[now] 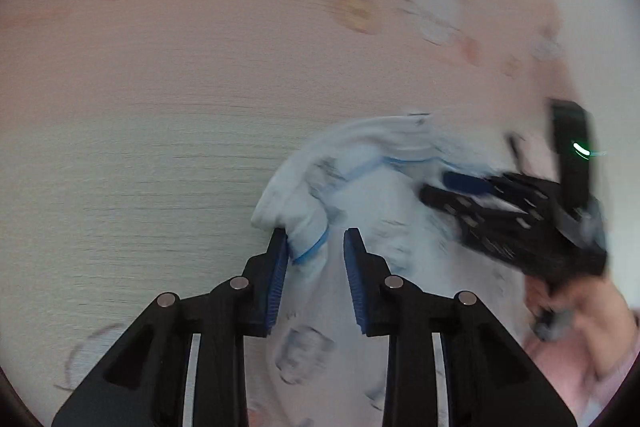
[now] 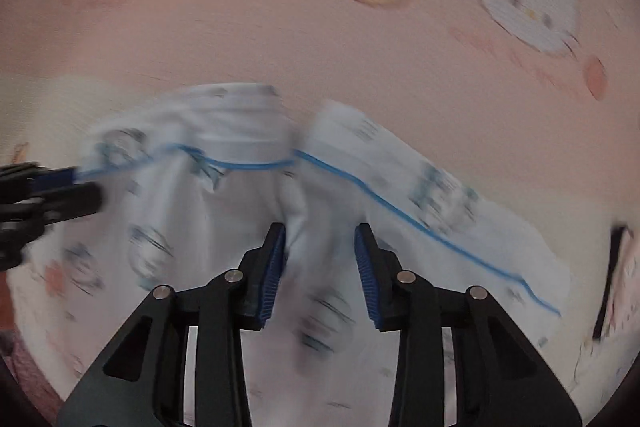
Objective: Fold clothes
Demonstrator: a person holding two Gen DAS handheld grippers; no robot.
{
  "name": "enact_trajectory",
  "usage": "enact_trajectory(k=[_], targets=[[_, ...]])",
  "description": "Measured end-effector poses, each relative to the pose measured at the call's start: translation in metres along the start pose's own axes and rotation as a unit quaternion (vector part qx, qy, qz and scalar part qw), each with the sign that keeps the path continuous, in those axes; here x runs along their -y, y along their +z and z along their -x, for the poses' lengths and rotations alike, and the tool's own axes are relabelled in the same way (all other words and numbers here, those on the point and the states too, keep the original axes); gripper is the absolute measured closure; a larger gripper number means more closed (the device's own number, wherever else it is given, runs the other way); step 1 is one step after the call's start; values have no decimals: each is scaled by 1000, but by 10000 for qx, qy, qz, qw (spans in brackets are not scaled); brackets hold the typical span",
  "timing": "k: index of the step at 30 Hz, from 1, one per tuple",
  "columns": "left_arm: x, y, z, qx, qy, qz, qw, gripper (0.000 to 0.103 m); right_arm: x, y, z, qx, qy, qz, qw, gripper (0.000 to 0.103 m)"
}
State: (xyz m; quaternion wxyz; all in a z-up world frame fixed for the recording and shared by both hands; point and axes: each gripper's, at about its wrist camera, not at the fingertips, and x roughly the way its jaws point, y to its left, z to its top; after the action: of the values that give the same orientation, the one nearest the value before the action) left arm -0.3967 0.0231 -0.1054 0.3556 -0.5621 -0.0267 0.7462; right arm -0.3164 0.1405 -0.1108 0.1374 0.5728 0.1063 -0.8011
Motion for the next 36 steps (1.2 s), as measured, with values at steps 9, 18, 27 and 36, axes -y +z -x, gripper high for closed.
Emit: enact_trajectory(k=[9,18,27,36], targets=[[42,3,10,-112,-238,-1272,9915,71,26,-13,42,706,285,-380,9964,65],[-73,27,30,1192,913,1554,9764,71,-13,26,34,1242,837,181,9885,63],[-37,34,-14,421,1284,556,9893,71,-12,2,5,-73,404,570,9975,63],[9,11,-31,-443,924,-1026,9894,71,-13,2,20,-20,-210,920,9955,60]])
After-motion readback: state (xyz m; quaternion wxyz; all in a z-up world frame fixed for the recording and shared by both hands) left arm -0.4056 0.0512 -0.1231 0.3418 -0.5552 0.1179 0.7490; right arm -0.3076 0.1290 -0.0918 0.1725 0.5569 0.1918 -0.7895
